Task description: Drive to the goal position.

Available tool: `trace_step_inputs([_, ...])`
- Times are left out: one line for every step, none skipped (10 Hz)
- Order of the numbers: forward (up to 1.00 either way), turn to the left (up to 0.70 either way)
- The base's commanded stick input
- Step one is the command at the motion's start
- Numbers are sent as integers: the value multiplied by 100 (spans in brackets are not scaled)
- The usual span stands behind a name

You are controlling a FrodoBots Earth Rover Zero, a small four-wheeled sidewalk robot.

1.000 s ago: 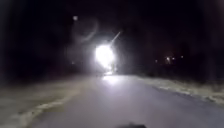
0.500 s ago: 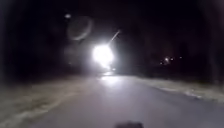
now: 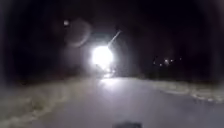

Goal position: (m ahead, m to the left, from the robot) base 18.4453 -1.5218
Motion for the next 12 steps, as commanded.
trace_step_inputs([100,10])
trace_step_inputs([100,11])
trace_step_inputs([100,11])
trace_step_inputs([100,10])
trace_step_inputs([100,10])
trace_step_inputs([100,11])
trace_step_inputs([100,10])
trace_step_inputs([100,8])
trace_step_inputs([100,6])
trace_step_inputs([100,6])
trace_step_inputs([100,6])
trace_step_inputs([100,6])
